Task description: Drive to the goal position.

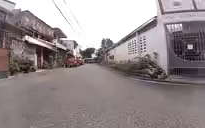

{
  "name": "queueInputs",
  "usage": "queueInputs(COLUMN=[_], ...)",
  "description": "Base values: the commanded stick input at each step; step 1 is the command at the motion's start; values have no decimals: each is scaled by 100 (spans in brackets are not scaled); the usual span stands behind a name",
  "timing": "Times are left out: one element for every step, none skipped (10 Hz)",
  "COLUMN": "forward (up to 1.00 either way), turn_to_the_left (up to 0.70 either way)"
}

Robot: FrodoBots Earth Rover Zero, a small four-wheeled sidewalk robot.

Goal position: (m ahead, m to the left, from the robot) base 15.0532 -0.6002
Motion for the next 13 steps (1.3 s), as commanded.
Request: queueInputs(forward=[70, 70, 70, 70, 70, 70, 70, 70, 70, 70, 70, 70, 70], turn_to_the_left=[0, 20, 32, 21, 3, 0, 0, 0, 0, 0, 0, 0, 0])
